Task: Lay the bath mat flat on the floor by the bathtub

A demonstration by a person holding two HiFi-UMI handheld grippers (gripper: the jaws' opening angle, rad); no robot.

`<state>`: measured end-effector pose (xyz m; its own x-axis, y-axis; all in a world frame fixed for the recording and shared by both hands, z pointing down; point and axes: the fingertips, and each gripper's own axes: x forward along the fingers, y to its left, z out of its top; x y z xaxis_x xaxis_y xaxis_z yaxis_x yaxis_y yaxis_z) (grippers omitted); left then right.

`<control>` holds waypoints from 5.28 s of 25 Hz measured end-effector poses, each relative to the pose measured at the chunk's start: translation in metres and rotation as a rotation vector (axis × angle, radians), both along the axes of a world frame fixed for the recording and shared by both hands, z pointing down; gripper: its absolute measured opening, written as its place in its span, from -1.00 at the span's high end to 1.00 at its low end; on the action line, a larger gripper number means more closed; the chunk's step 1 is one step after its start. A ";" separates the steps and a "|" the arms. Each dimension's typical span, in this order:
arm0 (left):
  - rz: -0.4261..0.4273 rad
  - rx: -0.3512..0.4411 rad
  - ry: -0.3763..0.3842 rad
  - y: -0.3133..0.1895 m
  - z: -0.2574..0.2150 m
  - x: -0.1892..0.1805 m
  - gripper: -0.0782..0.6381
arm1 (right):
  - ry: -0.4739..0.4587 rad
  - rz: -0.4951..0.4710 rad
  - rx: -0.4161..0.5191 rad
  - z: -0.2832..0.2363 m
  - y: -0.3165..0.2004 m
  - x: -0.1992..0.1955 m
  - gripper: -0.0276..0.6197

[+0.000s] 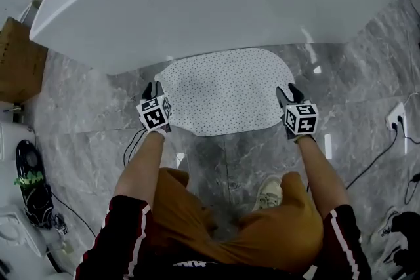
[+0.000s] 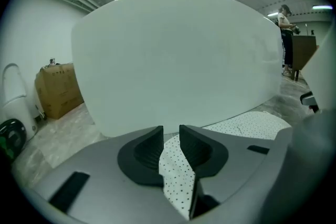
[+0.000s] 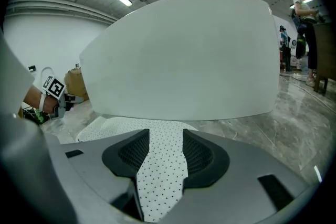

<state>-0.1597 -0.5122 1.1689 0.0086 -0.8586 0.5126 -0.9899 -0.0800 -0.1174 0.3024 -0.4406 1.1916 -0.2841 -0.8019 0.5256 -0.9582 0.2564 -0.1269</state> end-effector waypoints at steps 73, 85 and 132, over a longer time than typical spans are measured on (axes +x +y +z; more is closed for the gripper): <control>0.354 0.445 0.254 0.064 -0.498 0.114 0.61 | 0.022 0.056 0.420 -0.444 0.033 -0.066 0.43; 0.402 0.437 0.230 0.097 -0.745 0.122 0.62 | 0.074 -0.004 0.310 -0.665 0.069 -0.029 0.45; 0.406 0.504 0.414 0.273 -0.986 -0.019 0.73 | -0.064 0.018 0.408 -0.975 0.231 -0.200 0.45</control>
<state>-0.1788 -0.2392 0.1833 0.4792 -0.8760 -0.0538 -0.8654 -0.4818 0.1373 0.1028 -0.2096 0.2163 -0.2901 -0.9459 0.1457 -0.9564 0.2813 -0.0779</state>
